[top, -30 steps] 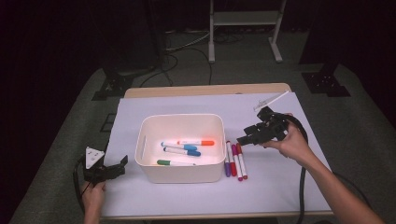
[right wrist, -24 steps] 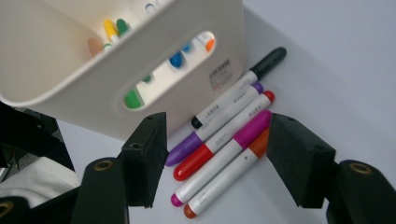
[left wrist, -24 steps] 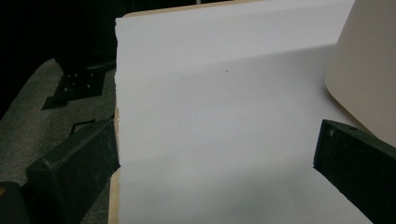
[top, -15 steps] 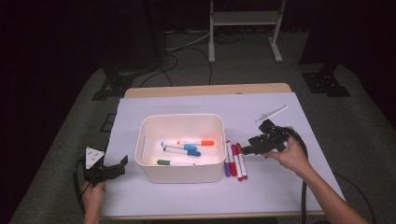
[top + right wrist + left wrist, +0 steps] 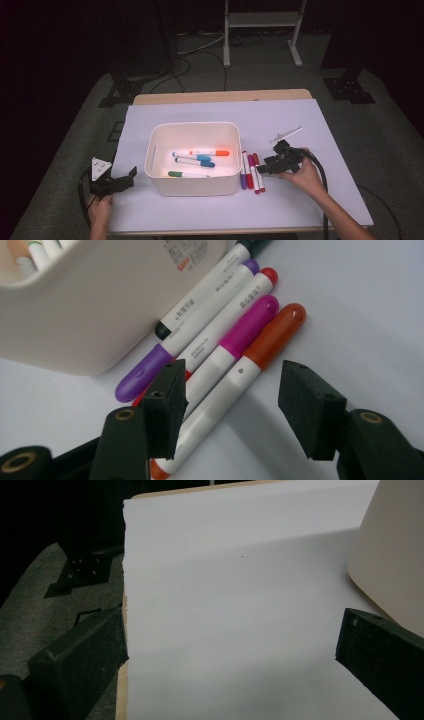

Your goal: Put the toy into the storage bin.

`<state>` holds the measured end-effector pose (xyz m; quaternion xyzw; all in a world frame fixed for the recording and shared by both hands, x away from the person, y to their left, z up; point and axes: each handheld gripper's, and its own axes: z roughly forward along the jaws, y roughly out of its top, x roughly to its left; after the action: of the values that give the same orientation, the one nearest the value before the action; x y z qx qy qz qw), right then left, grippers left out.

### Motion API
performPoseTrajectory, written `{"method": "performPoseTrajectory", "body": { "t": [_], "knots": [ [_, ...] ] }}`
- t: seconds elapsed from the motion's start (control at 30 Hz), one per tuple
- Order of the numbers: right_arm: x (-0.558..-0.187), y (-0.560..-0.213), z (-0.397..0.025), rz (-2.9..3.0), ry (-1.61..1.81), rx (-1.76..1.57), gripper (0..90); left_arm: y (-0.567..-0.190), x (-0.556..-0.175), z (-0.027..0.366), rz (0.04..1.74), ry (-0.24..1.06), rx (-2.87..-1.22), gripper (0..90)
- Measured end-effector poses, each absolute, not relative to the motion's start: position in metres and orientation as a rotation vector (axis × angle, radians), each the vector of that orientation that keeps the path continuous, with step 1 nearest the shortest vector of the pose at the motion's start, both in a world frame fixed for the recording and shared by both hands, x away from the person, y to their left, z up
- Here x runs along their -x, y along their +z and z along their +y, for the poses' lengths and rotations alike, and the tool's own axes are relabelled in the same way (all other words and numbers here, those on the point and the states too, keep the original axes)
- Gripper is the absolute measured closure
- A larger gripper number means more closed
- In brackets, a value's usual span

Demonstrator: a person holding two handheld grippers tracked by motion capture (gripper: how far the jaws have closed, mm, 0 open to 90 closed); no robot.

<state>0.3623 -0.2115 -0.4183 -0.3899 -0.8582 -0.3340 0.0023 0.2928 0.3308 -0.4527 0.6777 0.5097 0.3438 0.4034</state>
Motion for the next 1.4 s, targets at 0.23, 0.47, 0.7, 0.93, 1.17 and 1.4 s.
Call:
{"method": "performPoseTrajectory", "body": {
  "t": [0.23,0.47,0.7,0.93,1.17,1.4],
  "knots": [
    [-0.363,-0.430,-0.204,-2.708,-1.037,1.236,46.9,-0.453,-0.293,0.331,1.288,0.869,-1.711,0.0],
    [-0.363,-0.434,-0.206,-2.749,-0.994,1.283,51.2,-0.453,-0.293,0.331,1.288,0.867,-1.710,0.0],
    [-0.360,-0.433,-0.214,-2.755,-0.974,1.342,52.2,-0.453,-0.293,0.331,1.287,0.868,-1.712,0.0],
    [-0.359,-0.437,-0.219,-2.809,-0.917,1.387,60.2,-0.453,-0.293,0.331,1.288,0.866,-1.712,0.0],
    [-0.354,-0.437,-0.223,-2.904,-0.867,1.432,74.5,-0.453,-0.293,0.331,1.286,0.867,-1.711,0.0],
    [-0.356,-0.436,-0.226,-2.882,-0.871,1.423,75.6,-0.453,-0.293,0.331,1.287,0.864,-1.711,0.0]
  ]
}}
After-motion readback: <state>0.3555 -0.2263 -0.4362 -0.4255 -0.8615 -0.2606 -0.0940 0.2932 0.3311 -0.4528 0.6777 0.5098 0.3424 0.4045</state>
